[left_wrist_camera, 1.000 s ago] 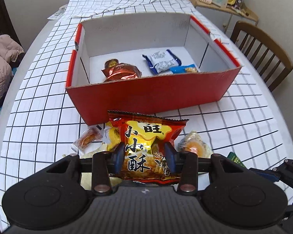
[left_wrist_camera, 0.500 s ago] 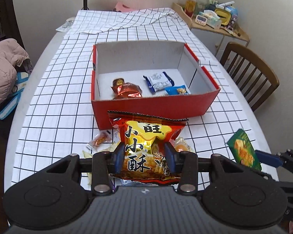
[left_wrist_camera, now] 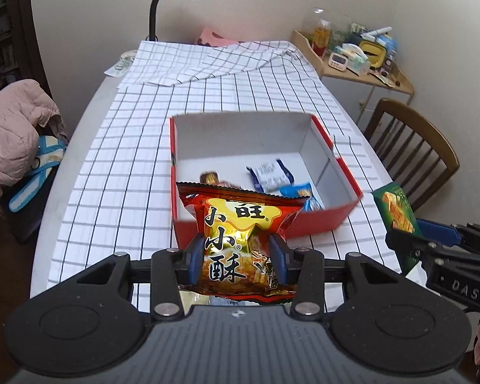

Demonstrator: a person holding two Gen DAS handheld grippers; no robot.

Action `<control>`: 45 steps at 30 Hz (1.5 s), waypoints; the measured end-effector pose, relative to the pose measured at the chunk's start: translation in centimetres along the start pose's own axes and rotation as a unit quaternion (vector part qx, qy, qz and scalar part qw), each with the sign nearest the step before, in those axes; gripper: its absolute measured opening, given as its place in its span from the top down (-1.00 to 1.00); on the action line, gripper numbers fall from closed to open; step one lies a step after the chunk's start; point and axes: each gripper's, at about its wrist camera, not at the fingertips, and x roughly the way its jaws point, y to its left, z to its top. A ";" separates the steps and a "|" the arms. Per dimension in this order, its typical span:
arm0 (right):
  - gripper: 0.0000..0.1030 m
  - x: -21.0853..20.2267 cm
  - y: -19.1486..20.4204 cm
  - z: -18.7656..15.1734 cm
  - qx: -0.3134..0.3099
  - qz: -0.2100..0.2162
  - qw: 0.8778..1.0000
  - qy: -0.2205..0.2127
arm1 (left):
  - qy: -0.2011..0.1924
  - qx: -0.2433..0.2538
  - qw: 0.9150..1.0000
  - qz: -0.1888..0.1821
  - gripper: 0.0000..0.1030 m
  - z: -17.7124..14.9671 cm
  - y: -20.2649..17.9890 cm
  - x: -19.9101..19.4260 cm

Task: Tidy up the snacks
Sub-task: 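Carry both packets over the box and open both tools to drop them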

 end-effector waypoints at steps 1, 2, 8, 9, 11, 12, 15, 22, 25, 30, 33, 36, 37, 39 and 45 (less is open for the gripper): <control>0.16 0.5 -0.2 0.6 0.001 0.002 1.000 0.001 | -0.001 -0.001 1.000 0.003 0.18 0.6 0.0 0.3; 0.16 1.1 -0.4 1.2 0.000 0.003 1.000 0.002 | -0.001 -0.003 1.000 0.007 0.18 1.1 -0.1 0.6; 0.16 5.1 -1.5 4.6 -0.003 0.013 1.000 0.014 | 0.011 -0.016 0.999 0.027 0.18 4.7 -0.2 3.8; 0.16 5.9 -1.7 5.0 -0.005 0.015 1.000 0.019 | 0.015 -0.020 0.999 0.030 0.19 5.3 -0.2 4.4; 0.16 7.3 -2.0 5.8 -0.008 0.016 0.999 0.028 | 0.025 -0.025 0.999 0.035 0.18 6.3 -0.2 5.7; 0.16 8.1 -2.2 6.2 -0.008 0.016 0.999 0.034 | 0.028 -0.027 0.999 0.038 0.18 6.6 -0.2 6.3; 0.16 10.4 -2.8 7.2 -0.011 0.018 0.998 0.054 | 0.040 -0.028 0.998 0.049 0.18 8.0 -0.3 8.2; 0.16 15.5 -3.6 7.8 -0.023 0.019 0.994 0.108 | 0.077 -0.025 0.994 0.074 0.18 9.5 -0.8 12.9; 0.16 17.2 -3.8 7.7 -0.033 0.020 0.991 0.126 | 0.091 -0.024 0.992 0.082 0.18 9.7 -0.9 14.8; 0.16 19.5 -3.5 7.2 -0.056 0.021 0.987 0.150 | 0.115 -0.020 0.989 0.090 0.18 9.4 -1.1 17.3; 0.16 20.4 -2.8 6.7 -0.078 0.026 0.984 0.160 | 0.125 -0.017 0.987 0.101 0.18 9.1 -1.2 18.5; 0.16 21.1 -2.1 6.2 -0.103 0.024 0.980 0.168 | 0.125 -0.011 0.986 0.108 0.18 9.1 -1.5 19.2; 0.16 21.3 -2.1 6.1 -0.108 0.024 0.979 0.171 | 0.125 -0.009 0.986 0.109 0.18 9.1 -1.6 19.3; 0.16 21.8 -2.0 5.8 -0.115 0.020 0.977 0.177 | 0.125 -0.006 0.986 0.114 0.17 9.1 -1.8 19.5; 0.16 22.3 -1.9 5.5 -0.134 0.013 0.974 0.180 | 0.122 -0.001 0.985 0.120 0.16 9.0 -2.3 19.7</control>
